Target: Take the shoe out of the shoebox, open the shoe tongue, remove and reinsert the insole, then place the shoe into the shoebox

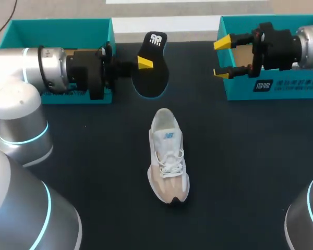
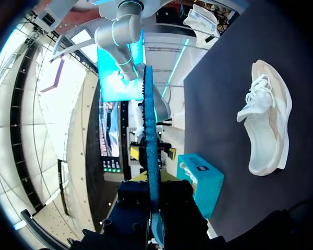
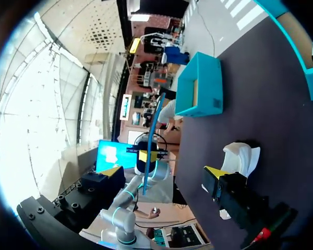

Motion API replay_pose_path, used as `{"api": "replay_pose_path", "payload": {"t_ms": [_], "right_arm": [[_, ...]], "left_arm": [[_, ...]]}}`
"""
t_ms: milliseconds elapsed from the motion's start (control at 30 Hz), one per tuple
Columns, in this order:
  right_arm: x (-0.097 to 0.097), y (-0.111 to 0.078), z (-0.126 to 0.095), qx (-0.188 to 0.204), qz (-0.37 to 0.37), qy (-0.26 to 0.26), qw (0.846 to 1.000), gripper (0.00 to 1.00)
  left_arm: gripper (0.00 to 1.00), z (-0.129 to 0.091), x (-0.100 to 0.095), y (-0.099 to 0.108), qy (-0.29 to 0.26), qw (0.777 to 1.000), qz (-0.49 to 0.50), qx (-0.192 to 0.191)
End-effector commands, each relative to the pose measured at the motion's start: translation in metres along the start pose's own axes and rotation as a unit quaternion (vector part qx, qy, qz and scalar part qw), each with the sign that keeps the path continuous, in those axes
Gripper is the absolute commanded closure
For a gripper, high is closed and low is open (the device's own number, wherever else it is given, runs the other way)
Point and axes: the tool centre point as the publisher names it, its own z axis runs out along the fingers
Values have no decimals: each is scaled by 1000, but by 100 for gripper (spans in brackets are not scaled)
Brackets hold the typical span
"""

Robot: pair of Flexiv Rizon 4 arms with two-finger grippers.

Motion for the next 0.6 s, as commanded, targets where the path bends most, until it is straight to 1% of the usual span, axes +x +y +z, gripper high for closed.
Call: {"api": "replay_pose_path", "payload": {"t_ms": [33,67,133,600], "right_arm": [[-1,5,-7,1,14,-14,1000,0],[-3,5,-9,-7,24,-21,999,0],[-3,5,-9,-7,24,-21,999,0],[-3,5,-9,-7,24,-21,999,0]], "left_arm": [[100,-1,-3,-2,1,1000,6,0],[100,0,-3,-3,9,1000,14,-2],[100,1,-4,-4,20,999,35,-18],[100,1,-4,-4,20,999,35,-18]]}}
